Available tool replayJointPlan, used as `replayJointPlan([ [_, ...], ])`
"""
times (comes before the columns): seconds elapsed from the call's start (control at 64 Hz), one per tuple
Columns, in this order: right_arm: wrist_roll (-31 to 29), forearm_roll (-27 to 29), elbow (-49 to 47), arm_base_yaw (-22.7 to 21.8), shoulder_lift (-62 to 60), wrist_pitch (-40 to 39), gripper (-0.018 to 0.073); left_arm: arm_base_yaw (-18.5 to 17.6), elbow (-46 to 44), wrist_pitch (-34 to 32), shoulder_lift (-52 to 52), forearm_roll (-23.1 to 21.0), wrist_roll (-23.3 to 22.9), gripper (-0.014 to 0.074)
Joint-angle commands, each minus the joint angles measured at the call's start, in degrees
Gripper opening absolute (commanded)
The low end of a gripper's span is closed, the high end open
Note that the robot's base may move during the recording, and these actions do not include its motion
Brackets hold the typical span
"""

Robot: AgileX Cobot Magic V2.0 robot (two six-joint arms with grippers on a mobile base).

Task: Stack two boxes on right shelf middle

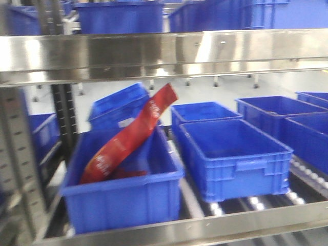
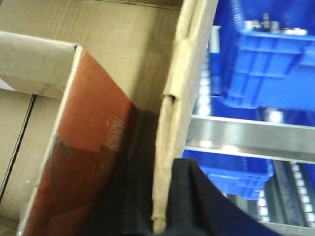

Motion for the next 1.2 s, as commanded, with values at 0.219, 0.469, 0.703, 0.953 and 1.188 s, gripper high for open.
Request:
replayJointPlan([
  [0.219, -0.74, 0.42, -0.63, -0.08, -0.62, -2.59, -0.0154, -0.33, -0.8, -3.79, -0.74, -0.96, -0.09, -0.0111],
  [0.469, -0.74, 0.42, -0.63, -0.08, -0.62, -2.59, -0.0154, -0.33, -0.8, -3.79, -0.74, -0.96, -0.09, -0.0111],
  [0.703, -0.74, 0.42, -0.63, -0.08, -0.62, -2.59, -0.0154, -0.33, -0.8, -3.79, -0.74, -0.96, -0.09, -0.0111],
  [0.953, -0.74, 0.42, -0.63, -0.08, -0.62, -2.59, -0.0154, -0.33, -0.8, -3.79, -0.74, -0.96, -0.09, -0.0111],
  [1.188, -0.74, 0.42, -0.63, -0.08, -0.62, -2.59, -0.0154, -0.33, -0.8, -3.79, -0.74, -0.96, -0.09, -0.0111],
])
